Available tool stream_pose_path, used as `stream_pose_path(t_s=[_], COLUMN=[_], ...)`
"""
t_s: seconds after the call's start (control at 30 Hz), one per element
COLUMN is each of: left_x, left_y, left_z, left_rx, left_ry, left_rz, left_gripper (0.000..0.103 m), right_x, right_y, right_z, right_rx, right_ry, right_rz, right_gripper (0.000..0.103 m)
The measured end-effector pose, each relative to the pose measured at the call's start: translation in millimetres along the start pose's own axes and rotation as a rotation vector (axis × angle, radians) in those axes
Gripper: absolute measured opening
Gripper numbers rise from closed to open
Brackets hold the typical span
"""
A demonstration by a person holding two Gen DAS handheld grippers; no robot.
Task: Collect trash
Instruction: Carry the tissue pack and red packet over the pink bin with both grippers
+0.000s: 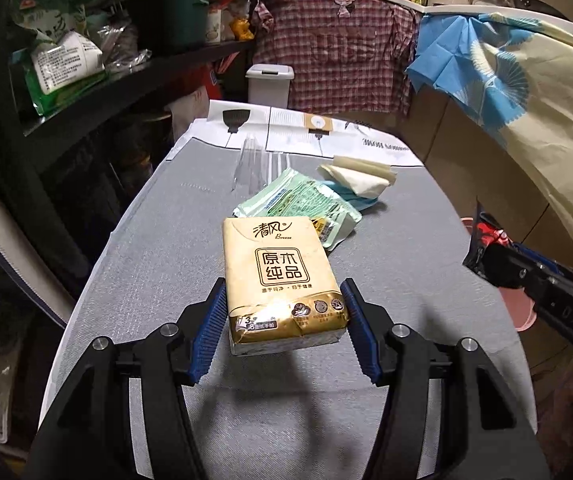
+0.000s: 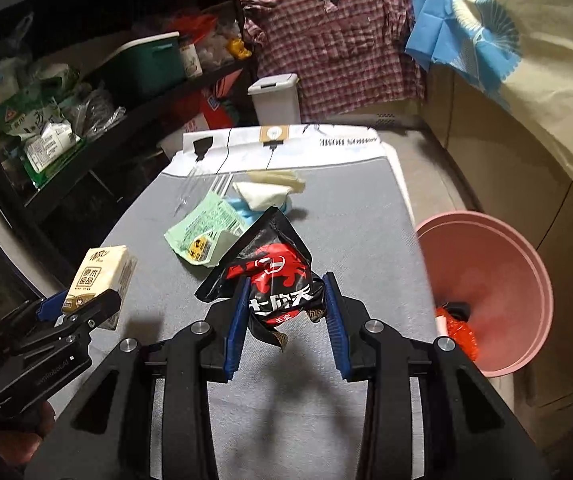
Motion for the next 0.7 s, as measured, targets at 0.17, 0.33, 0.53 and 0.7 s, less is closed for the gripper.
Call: stream_pose_path(t_s=[0.17,0.33,0.53,0.7], left_x=[8,17,27,42], left_y=[-9,-13,-15,-16], left_z=[6,9,10,12], left_rx=[0.015,0.024,0.026,0.034], left_ry=[-0.009,-0.005,0.0,0.021], left_rz=[-0.023,-0.042,-0.058,-0.074], left_gripper=[0.056,0.056,0.056,0.056], right_x=[27,52,85,120], right_y=[-14,-31,-47,-58], right_z=[28,50,77,97], right_rx=[0.028,0.055,0.092,0.128], right_ry=[0.028,0.029,0.028,0.051], right_rz=[-0.036,-0.071,-0.112,-0.149], right_gripper=[0.036,0.036,0.036,0.036])
Point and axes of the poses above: each gripper's, at about its wrist camera, not at the fingertips, and y roughly the way its jaws point, x to its right, z to its top, the point moved 5 cm from there along y, roughly the way its jaws point, and after that the axes turned 15 degrees about x, right-handed, at the moved point
